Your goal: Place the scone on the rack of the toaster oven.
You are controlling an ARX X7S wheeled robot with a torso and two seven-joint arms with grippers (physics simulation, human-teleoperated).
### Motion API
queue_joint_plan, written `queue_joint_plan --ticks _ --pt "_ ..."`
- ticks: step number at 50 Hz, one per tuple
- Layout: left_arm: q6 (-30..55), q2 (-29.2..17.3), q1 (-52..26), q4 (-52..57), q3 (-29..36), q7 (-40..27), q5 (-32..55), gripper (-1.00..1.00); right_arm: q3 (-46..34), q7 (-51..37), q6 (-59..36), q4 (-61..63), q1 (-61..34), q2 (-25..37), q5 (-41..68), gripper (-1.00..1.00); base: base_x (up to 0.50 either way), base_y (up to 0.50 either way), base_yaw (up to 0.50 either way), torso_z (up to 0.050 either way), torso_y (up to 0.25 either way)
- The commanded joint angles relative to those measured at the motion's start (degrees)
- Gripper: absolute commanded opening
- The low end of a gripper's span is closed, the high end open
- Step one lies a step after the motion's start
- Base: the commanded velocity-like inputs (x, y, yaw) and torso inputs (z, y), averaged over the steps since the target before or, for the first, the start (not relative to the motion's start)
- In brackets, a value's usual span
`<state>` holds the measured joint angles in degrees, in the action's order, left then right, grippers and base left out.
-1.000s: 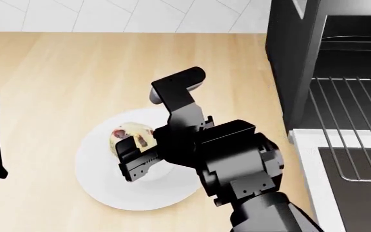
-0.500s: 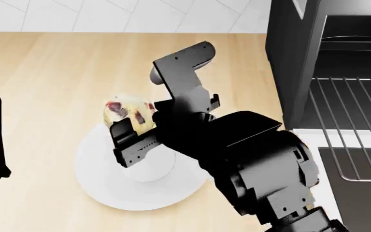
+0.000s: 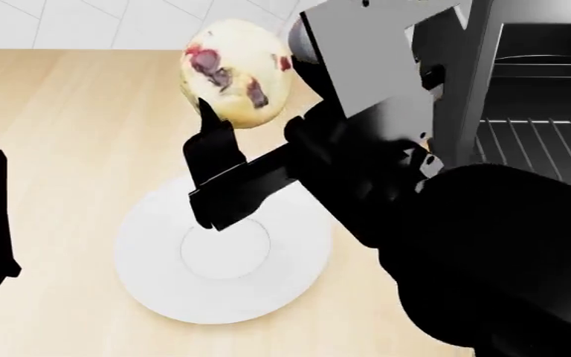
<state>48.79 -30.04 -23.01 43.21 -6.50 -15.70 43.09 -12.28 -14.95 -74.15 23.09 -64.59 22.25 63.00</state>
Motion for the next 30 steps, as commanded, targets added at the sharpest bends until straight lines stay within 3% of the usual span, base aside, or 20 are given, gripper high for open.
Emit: queue_joint_plan --ticks 1,7,15,30 --pt "-0.1 0.0 -0.5 -0.2 0.6 -0.1 0.1 1.00 15.4 -20.0 -11.2 14.3 1.6 3.7 20.4 -1.00 0.00 0.00 0.00 0.000 0.000" --pt "0.2 0.1 -1.5 -0.3 1.3 -0.2 0.3 1.00 21.5 -32.4 -8.5 17.2 3.7 9.5 32.6 -1.00 0.00 0.00 0.00 0.000 0.000" --pt "-1.0 0.3 -1.2 -1.3 2.3 0.4 -0.6 1.00 23.5 -46.0 -4.2 19.3 4.2 19.8 43.1 -1.00 0.00 0.00 0.00 0.000 0.000" --pt "-1.6 0.1 -0.9 -1.6 2.7 0.6 -0.8 1.00 33.9 -51.0 -0.8 19.9 13.4 28.5 48.5 -1.00 0.00 0.00 0.00 0.000 0.000"
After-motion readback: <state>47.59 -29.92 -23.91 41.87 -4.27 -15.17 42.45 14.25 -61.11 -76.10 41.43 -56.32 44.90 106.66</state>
